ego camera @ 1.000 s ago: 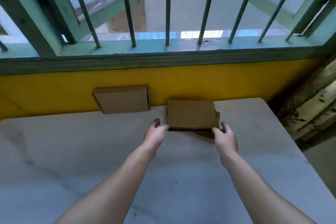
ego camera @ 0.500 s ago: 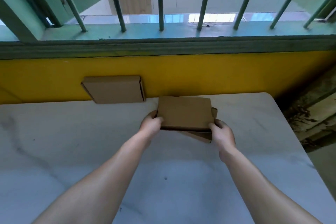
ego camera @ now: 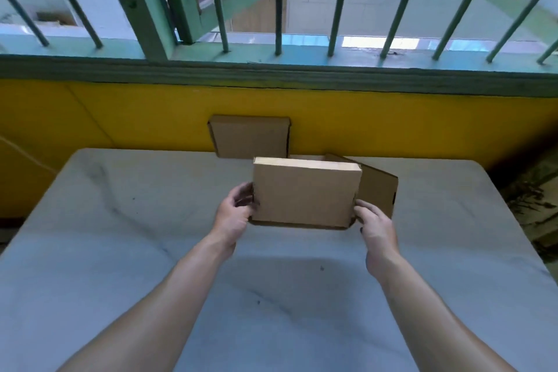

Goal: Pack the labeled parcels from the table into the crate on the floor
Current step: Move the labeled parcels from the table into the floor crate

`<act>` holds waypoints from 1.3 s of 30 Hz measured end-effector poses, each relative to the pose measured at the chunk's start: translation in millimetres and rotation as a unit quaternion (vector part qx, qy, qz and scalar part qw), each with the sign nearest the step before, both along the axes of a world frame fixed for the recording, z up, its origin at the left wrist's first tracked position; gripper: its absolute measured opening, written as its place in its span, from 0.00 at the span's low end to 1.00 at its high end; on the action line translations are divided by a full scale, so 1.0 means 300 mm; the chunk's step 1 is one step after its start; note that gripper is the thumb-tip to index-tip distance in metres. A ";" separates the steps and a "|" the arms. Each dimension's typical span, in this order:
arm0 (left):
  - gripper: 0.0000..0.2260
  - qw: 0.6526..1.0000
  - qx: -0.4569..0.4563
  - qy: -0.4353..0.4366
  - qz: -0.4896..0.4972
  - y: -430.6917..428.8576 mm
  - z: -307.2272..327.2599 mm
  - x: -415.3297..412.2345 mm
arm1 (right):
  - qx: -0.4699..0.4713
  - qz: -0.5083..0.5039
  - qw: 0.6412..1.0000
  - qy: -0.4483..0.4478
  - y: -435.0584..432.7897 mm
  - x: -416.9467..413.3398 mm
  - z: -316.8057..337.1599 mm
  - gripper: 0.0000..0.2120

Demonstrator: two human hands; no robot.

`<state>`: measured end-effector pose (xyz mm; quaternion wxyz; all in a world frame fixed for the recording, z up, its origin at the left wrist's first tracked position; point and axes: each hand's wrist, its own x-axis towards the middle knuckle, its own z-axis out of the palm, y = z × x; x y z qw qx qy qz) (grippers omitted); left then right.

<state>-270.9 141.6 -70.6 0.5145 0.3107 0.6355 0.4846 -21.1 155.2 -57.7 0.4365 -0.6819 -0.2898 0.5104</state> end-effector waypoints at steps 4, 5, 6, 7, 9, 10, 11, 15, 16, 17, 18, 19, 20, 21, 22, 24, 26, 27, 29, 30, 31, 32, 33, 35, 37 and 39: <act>0.18 0.998 0.040 0.019 0.037 -0.079 0.026 -0.081 | -0.013 -0.003 0.998 0.055 -0.065 -0.097 0.029 0.08; 0.17 0.998 0.045 0.017 0.042 -0.098 0.033 -0.103 | -0.016 -0.009 0.996 0.091 -0.079 -0.117 0.039 0.08; 0.17 0.998 0.052 0.008 0.045 -0.116 0.040 -0.124 | -0.018 -0.014 0.992 0.122 -0.092 -0.135 0.049 0.08; 0.18 0.997 0.060 -0.011 0.049 -0.134 0.047 -0.142 | -0.016 -0.015 0.989 0.145 -0.104 -0.151 0.057 0.10; 0.18 0.994 0.068 -0.063 0.060 -0.172 0.061 -0.177 | -0.010 -0.012 0.985 0.173 -0.126 -0.181 0.070 0.11; 0.17 0.991 0.070 -0.089 0.067 -0.191 0.069 -0.192 | -0.008 -0.013 0.983 0.185 -0.139 -0.197 0.076 0.10; 0.16 0.988 0.072 -0.114 0.075 -0.207 0.076 -0.206 | -0.006 -0.016 0.980 0.199 -0.151 -0.214 0.084 0.09; 0.10 0.968 0.059 -0.221 0.104 -0.260 0.096 -0.253 | 0.009 -0.011 0.970 0.242 -0.203 -0.268 0.106 0.08; 0.09 0.960 0.061 -0.252 0.107 -0.275 0.100 -0.264 | 0.018 -0.003 0.968 0.250 -0.218 -0.279 0.108 0.07; 0.09 0.953 0.066 -0.276 0.106 -0.291 0.102 -0.275 | 0.028 0.011 0.966 0.257 -0.233 -0.288 0.111 0.07; 0.08 0.949 0.071 -0.290 0.105 -0.306 0.102 -0.287 | 0.041 0.027 0.963 0.266 -0.247 -0.297 0.114 0.08; 0.09 0.947 0.075 -0.295 0.102 -0.319 0.103 -0.300 | 0.056 0.042 0.958 0.278 -0.261 -0.304 0.118 0.09; 0.10 0.948 0.077 -0.294 0.099 -0.331 0.106 -0.312 | 0.071 0.052 0.953 0.291 -0.274 -0.310 0.120 0.10; 0.10 0.949 0.077 -0.292 0.092 -0.342 0.110 -0.324 | 0.083 0.057 0.947 0.305 -0.284 -0.315 0.122 0.11; 0.11 0.949 0.078 -0.294 0.082 -0.352 0.114 -0.335 | 0.094 0.059 0.942 0.318 -0.292 -0.320 0.123 0.11; 0.11 0.946 0.081 -0.308 0.064 -0.376 0.126 -0.355 | 0.109 0.064 0.934 0.336 -0.307 -0.327 0.128 0.12; 0.13 0.938 0.084 -0.331 0.057 -0.400 0.144 -0.373 | 0.115 0.073 0.930 0.342 -0.317 -0.333 0.138 0.13; 0.15 0.933 0.088 -0.344 0.055 -0.412 0.154 -0.380 | 0.119 0.080 0.927 0.347 -0.321 -0.334 0.146 0.15; 0.17 0.925 0.100 -0.363 0.050 -0.434 0.174 -0.387 | 0.127 0.099 0.921 0.356 -0.327 -0.332 0.166 0.20; 0.16 0.922 0.112 -0.369 0.046 -0.445 0.184 -0.386 | 0.131 0.111 0.919 0.356 -0.330 -0.329 0.178 0.22; 0.15 0.919 0.125 -0.372 0.039 -0.453 0.193 -0.382 | 0.137 0.125 0.917 0.353 -0.331 -0.325 0.192 0.22; 0.15 0.916 0.138 -0.375 0.032 -0.464 0.204 -0.377 | 0.141 0.139 0.915 0.350 -0.334 -0.320 0.207 0.23; 0.15 0.912 0.152 -0.380 0.022 -0.475 0.213 -0.369 | 0.144 0.152 0.913 0.351 -0.338 -0.313 0.223 0.24; 0.15 0.900 0.175 -0.399 0.014 -0.492 0.230 -0.357 | 0.157 0.171 0.904 0.359 -0.342 -0.296 0.254 0.22; 0.16 0.889 0.192 -0.415 0.017 -0.508 0.244 -0.344 | 0.175 0.192 0.894 0.366 -0.349 -0.280 0.281 0.20; 0.16 0.882 0.209 -0.423 0.015 -0.524 0.255 -0.331 | 0.186 0.211 0.884 0.372 -0.353 -0.265 0.304 0.21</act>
